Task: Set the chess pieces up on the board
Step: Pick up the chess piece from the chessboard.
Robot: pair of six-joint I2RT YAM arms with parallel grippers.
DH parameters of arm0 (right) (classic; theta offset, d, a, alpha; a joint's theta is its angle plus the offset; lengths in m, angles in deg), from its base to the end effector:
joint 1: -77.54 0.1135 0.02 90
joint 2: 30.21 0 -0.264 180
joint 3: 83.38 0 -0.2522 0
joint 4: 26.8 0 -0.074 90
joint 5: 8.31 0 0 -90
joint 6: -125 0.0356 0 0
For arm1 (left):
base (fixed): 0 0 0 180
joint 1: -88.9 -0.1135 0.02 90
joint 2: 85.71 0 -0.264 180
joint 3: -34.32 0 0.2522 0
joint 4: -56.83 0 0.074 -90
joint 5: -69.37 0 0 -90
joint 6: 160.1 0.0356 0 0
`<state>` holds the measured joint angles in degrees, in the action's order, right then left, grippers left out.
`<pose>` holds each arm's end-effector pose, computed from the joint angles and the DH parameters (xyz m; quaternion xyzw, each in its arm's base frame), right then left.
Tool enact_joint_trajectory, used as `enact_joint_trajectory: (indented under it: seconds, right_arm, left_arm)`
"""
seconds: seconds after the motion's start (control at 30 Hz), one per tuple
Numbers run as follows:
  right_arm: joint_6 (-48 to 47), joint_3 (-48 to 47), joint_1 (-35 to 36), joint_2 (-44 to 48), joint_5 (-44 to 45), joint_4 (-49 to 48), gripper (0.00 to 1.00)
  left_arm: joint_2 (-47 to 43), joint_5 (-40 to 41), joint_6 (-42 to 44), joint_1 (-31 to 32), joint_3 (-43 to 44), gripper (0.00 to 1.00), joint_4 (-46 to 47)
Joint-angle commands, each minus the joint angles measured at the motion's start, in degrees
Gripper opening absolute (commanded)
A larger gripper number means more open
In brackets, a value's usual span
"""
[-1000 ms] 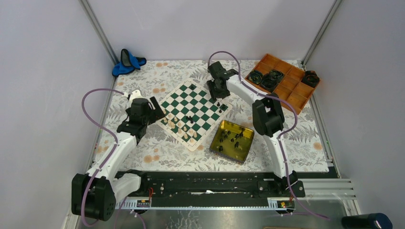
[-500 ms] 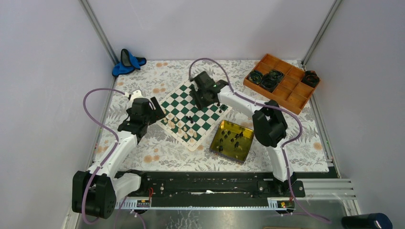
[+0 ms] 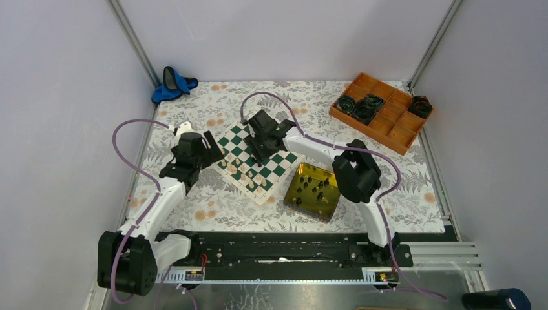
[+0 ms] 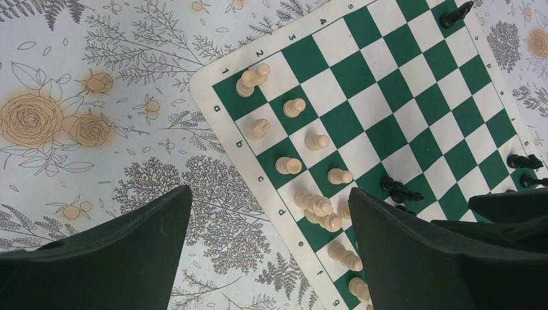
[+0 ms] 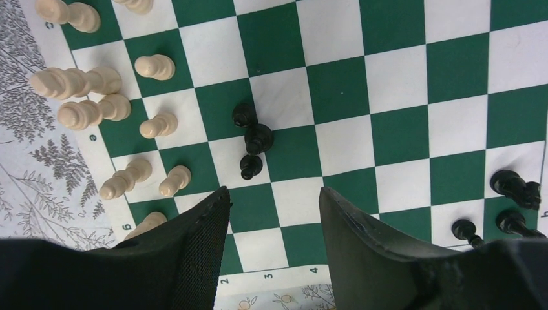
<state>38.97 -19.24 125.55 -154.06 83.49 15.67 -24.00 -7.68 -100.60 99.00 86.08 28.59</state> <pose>0.3263 0.3609 0.2132 -0.3479 0.8743 0.1349 0.3105 0.2266 -0.0323 0.2352 -0.2068 0.8709 -0.0555 0.4423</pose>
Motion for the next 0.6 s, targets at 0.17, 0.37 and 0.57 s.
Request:
enact_joint_trajectory:
  seconds: [0.17,0.37,0.57]
  right_arm:
    - [0.3,-0.8,1.3,-2.3,-1.6,-2.5,0.57]
    - [0.2,-2.0,1.5,-3.6,-1.7,-2.5,0.54]
    - [0.3,-2.7,1.8,-4.7,-1.7,-2.0,0.5]
  left_arm:
    - [-0.5,-0.1,0.9,0.3,0.4,0.99,3.6]
    - [-0.8,0.0,0.9,0.3,0.2,0.99,3.6]
    - [-0.6,0.2,1.0,0.3,0.1,0.99,3.6]
